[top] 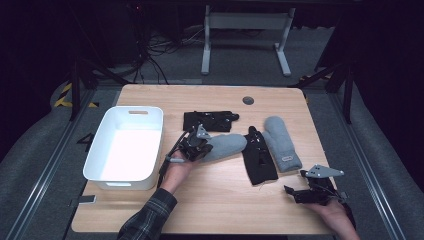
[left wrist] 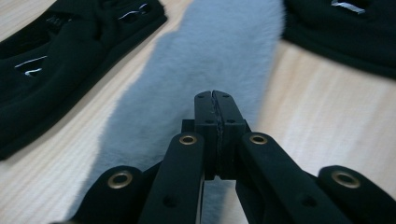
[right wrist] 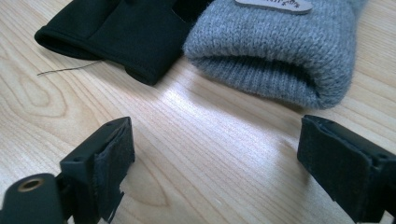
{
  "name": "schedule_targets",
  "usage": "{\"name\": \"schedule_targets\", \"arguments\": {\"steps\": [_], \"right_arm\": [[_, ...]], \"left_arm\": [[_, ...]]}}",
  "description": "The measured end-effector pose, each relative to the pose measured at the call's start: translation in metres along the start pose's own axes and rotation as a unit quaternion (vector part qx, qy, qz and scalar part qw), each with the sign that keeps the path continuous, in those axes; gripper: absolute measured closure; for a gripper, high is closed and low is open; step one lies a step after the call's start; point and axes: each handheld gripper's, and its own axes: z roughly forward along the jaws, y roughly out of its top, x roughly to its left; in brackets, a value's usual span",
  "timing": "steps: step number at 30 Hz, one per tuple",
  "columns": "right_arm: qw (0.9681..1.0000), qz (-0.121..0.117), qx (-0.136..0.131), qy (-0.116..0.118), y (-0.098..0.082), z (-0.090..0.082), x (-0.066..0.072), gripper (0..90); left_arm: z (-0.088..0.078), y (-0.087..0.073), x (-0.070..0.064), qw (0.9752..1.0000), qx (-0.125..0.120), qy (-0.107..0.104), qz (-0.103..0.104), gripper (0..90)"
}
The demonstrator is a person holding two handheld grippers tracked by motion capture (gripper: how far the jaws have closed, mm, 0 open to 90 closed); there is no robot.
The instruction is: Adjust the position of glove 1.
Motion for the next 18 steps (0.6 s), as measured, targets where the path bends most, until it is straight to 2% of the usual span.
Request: {"name": "schedule_targets", "arguments": {"steps": [4, 8, 10, 11, 12, 15, 16, 18], "right_arm": [[1.0000, 0.000, 0.000, 0.000, 0.000, 0.000, 0.000, 11.5], [1.0000, 0.000, 0.000, 0.000, 0.000, 0.000, 0.000, 11.6], [1.0000, 0.000, 0.000, 0.000, 0.000, 0.000, 0.000, 11.5], [1.0000, 0.000, 0.000, 0.000, 0.000, 0.000, 0.000, 11.5], [1.0000, 0.000, 0.000, 0.000, 0.000, 0.000, 0.000, 11.5], [1.0000, 0.000, 0.000, 0.000, 0.000, 0.000, 0.000, 11.6], [1.0000, 0.000, 0.000, 0.000, 0.000, 0.000, 0.000, 11.6], [1.0000, 0.000, 0.000, 0.000, 0.000, 0.000, 0.000, 11.6]], "left_arm": [[0.004, 0.008, 0.010, 1.0000, 0.000, 0.004, -0.003, 89.9], [0.009, 0.011, 0.014, 1.0000, 0.001, -0.002, -0.006, 89.9], [0.019, 0.011, 0.015, 0.9998, 0.019, -0.002, -0.004, 89.9], [0.019, 0.011, 0.015, 0.9998, 0.019, -0.002, -0.004, 90.0], [0.026, 0.008, 0.015, 0.9992, 0.040, -0.004, -0.004, 90.0], [0.030, 0.004, 0.014, 0.9989, 0.044, -0.010, -0.005, 90.0], [0.029, 0.003, 0.015, 0.9988, 0.044, -0.016, -0.013, 90.0], [0.027, 0.002, 0.014, 0.9984, 0.051, -0.019, -0.016, 90.0]]}}
